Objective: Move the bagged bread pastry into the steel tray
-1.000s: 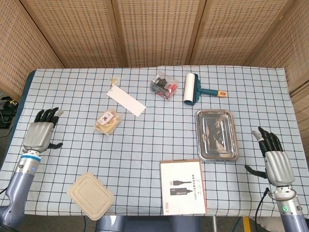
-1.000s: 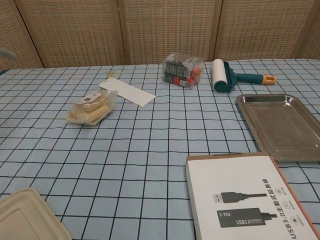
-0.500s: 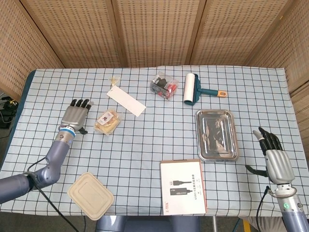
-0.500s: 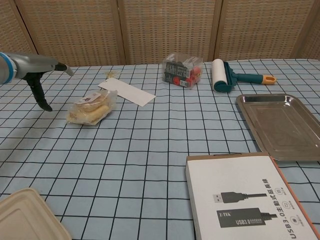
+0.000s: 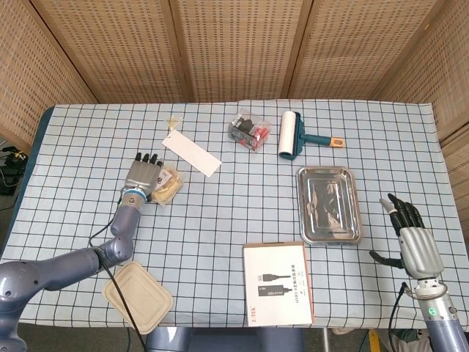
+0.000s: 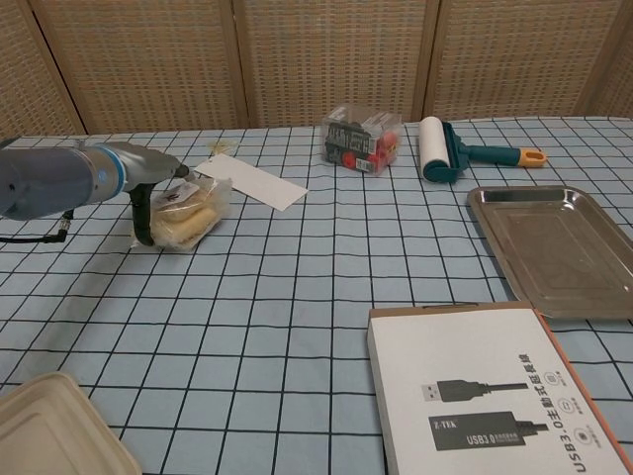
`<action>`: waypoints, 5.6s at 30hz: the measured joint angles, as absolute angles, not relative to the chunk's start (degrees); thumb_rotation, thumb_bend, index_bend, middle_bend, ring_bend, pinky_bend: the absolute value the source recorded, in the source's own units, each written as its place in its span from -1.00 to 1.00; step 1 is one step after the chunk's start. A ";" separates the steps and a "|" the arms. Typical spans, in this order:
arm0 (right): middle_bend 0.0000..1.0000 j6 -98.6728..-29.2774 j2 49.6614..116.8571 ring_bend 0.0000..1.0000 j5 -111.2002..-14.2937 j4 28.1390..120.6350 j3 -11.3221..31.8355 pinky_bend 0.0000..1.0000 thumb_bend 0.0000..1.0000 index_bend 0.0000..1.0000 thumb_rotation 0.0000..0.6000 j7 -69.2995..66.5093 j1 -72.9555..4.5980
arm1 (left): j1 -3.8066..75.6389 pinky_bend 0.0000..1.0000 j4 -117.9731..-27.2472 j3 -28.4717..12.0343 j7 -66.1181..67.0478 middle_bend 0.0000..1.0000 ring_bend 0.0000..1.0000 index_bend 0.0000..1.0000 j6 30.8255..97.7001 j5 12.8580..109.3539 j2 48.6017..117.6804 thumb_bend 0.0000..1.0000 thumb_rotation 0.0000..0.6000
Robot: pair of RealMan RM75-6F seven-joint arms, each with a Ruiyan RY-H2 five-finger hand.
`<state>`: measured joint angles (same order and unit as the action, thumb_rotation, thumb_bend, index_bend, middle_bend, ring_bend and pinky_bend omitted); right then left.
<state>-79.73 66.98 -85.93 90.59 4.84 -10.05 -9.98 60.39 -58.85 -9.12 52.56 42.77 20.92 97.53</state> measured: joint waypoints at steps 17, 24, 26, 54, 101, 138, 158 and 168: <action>-1.00 -80.53 66.27 -1.00 -87.09 91.86 4.21 -1.00 -0.76 -1.00 1.00 -10.13 -9.76 | 55.51 0.00 -54.47 -8.70 32.54 -0.09 -0.08 0.44 52.89 48.51 101.99 -0.19 1.00; -1.00 -80.44 65.71 -1.00 -86.88 91.95 4.29 -1.00 -0.76 -1.00 1.00 -11.05 -9.76 | 54.73 0.00 -64.04 -9.82 29.66 -0.09 -0.08 0.43 56.65 55.45 97.67 -0.20 1.00; -1.00 -80.36 65.60 -1.00 -86.80 91.92 4.31 -1.00 -0.76 -1.00 1.00 -11.34 -9.78 | 55.22 -0.01 -65.63 -10.54 29.65 -0.09 -0.08 0.42 57.46 57.46 97.25 -0.20 1.00; -1.00 -81.79 64.21 -1.00 -85.72 91.67 4.79 -1.00 -0.76 -1.00 1.00 -10.73 -8.64 | 64.09 -1.00 -65.46 -17.68 36.45 -1.00 -1.00 -1.00 55.21 56.76 104.89 -1.00 1.00; -1.00 -49.78 93.20 -1.00 -57.38 82.33 15.97 -1.00 -0.84 -0.93 1.00 24.60 -42.26 | 16.04 -1.00 -97.34 1.23 13.31 -1.00 -1.00 -1.00 87.68 76.47 66.72 -1.00 1.00; -0.12 -56.77 92.94 -0.14 -62.00 69.94 18.00 0.19 -0.69 0.21 1.00 12.61 -42.77 | 12.85 -1.00 -98.09 -2.65 13.05 -1.00 -1.00 -1.00 85.05 79.60 66.82 -1.00 1.00; -1.00 -53.82 85.33 -1.00 -58.50 71.05 13.68 -1.00 -0.76 -0.72 1.00 5.00 -33.31 | 11.93 -1.00 -99.46 -2.72 15.50 -1.00 -1.00 -1.00 84.67 81.70 67.22 -1.00 1.00; -1.00 -62.87 79.14 -1.00 -59.99 81.19 14.00 -1.00 -0.77 -0.83 1.00 9.36 -29.66 | 10.88 -1.00 -99.45 -3.01 15.26 -1.00 -1.00 -1.00 85.88 82.82 66.97 -1.00 1.00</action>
<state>-62.87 79.14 -59.99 81.19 14.00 9.36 -29.66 10.88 -99.45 -3.01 15.26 85.88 82.82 66.97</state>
